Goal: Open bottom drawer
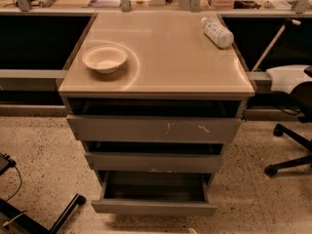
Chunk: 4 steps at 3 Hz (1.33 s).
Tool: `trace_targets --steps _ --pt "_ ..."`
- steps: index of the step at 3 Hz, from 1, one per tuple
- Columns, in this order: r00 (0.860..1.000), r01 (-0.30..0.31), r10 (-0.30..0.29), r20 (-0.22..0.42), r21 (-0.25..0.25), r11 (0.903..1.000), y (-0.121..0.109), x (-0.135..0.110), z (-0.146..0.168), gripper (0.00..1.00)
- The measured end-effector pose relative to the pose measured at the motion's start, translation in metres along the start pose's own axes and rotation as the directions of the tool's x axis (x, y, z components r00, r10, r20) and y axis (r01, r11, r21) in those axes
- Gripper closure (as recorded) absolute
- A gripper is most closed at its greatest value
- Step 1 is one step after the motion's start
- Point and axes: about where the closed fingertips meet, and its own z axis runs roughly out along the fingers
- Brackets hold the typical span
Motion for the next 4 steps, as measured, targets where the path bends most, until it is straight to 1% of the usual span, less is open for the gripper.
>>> trace_targets --steps 1,2,3,4 --pt "0.999 0.052 -0.053 0.001 0.019 0.9984 -0.004 -0.015 0.002 0.0" --pt "0.988 0.151 -0.153 0.013 0.088 0.9847 -0.017 -0.054 -0.004 0.0" --pt "0.973 0.206 -0.225 0.059 0.227 0.9518 -0.039 -0.096 -0.023 0.0" --pt "0.972 0.21 -0.227 0.054 0.223 0.952 -0.04 -0.096 -0.02 0.0"
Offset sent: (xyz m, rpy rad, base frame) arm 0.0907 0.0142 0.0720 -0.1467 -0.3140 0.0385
